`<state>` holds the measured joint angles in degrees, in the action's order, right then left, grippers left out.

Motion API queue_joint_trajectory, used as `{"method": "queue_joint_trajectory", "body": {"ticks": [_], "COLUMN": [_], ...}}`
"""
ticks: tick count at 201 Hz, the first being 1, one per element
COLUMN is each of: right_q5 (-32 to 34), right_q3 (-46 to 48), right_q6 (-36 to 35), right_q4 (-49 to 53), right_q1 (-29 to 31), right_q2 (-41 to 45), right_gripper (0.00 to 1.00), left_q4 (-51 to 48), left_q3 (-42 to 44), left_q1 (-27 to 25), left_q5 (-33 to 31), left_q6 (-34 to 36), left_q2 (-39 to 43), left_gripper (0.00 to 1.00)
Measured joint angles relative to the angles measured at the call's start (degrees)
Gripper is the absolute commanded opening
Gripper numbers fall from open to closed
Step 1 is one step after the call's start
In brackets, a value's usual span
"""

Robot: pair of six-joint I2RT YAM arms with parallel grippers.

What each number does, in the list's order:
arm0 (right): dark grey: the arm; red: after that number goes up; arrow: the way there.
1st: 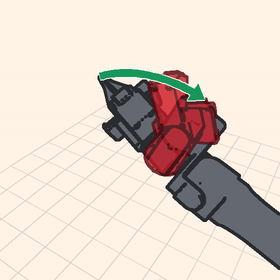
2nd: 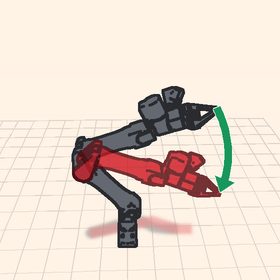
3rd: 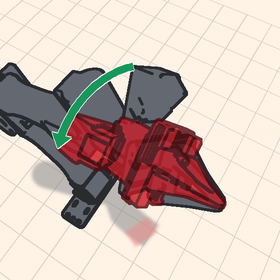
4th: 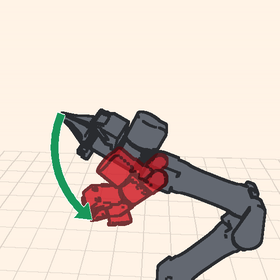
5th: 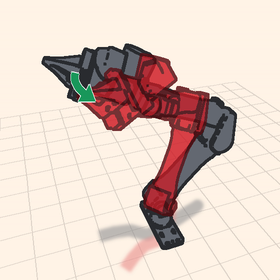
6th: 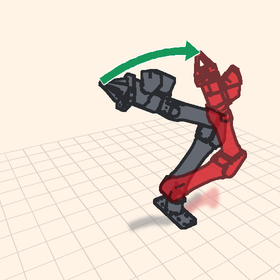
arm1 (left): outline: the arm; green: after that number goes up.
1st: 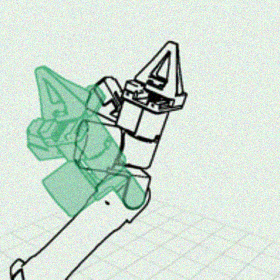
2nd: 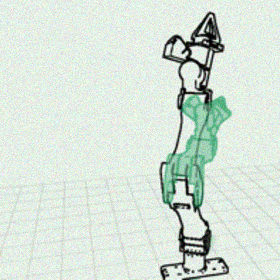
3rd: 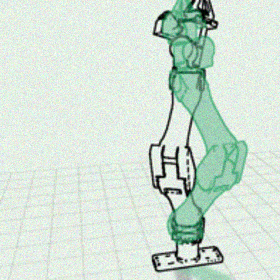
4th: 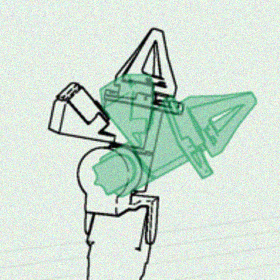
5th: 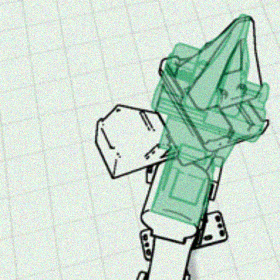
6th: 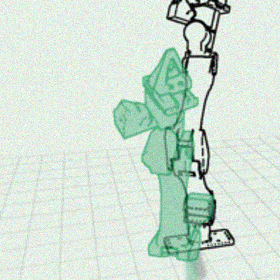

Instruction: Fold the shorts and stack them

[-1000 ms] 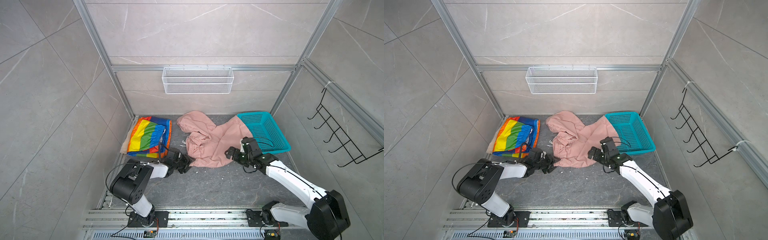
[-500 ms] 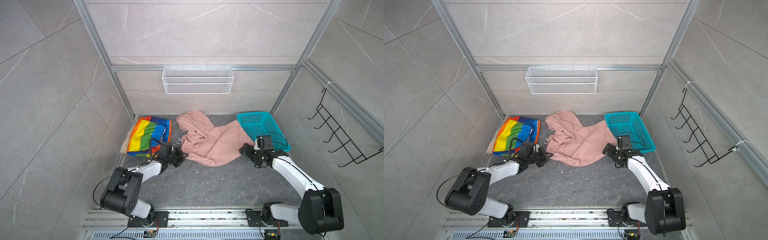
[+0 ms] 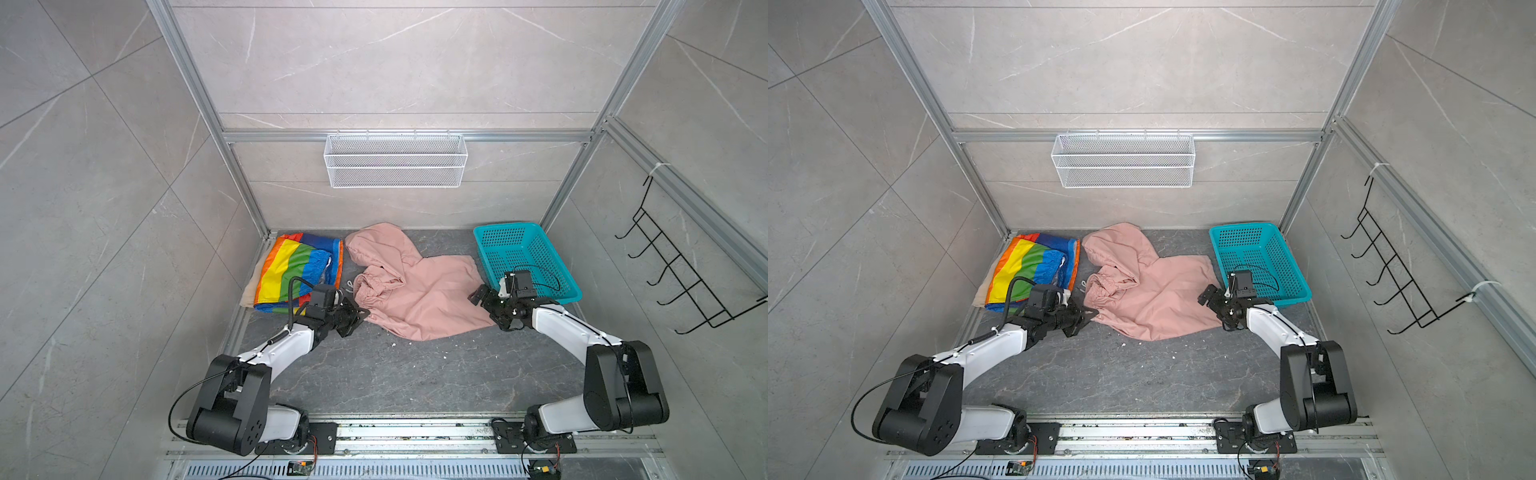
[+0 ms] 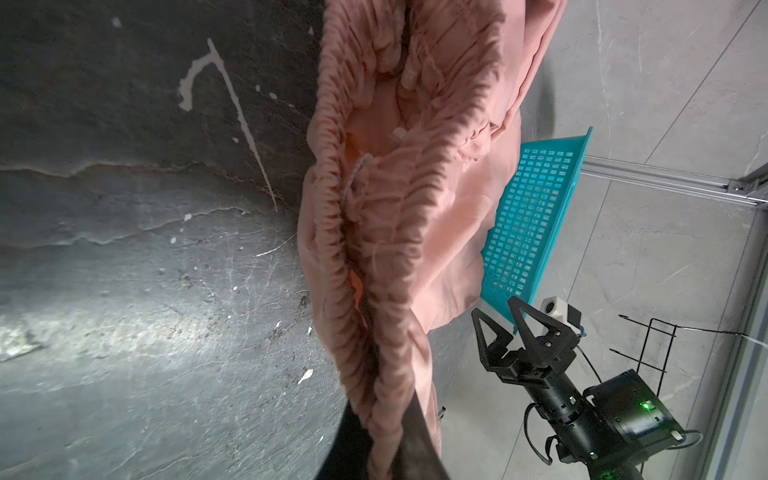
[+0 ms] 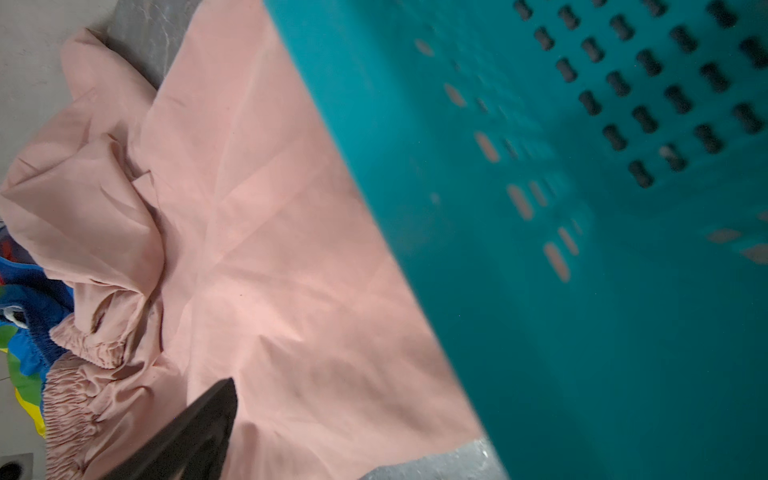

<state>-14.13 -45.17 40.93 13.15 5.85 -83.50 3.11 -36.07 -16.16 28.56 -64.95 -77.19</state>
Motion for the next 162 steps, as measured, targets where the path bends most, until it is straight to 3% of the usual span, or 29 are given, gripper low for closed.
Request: {"method": "queue_joint_trajectory", "body": {"ticks": [39, 76, 162], "right_q5": [1.99, 2.29, 1.73], "right_q3": [5.97, 8.57, 9.73], "right_q6": [-0.57, -0.61, 0.15], "right_q4": [0.24, -2.03, -13.86], "right_q1": [-0.31, -1.01, -1.01], "right_q2": [3.04, 3.87, -0.15], "right_gripper": [0.99, 0.91, 0.27], "left_q4": [-1.73, -2.67, -4.00], "left_q3": [1.09, 1.51, 3.91], "left_q1": [3.13, 3.96, 4.22], "left_q5": [0.72, 1.20, 1.57], "left_q6": [1.60, 2.75, 3.28], "left_q2": [1.44, 1.57, 4.31], "left_gripper": [0.00, 0.00, 0.00]}}
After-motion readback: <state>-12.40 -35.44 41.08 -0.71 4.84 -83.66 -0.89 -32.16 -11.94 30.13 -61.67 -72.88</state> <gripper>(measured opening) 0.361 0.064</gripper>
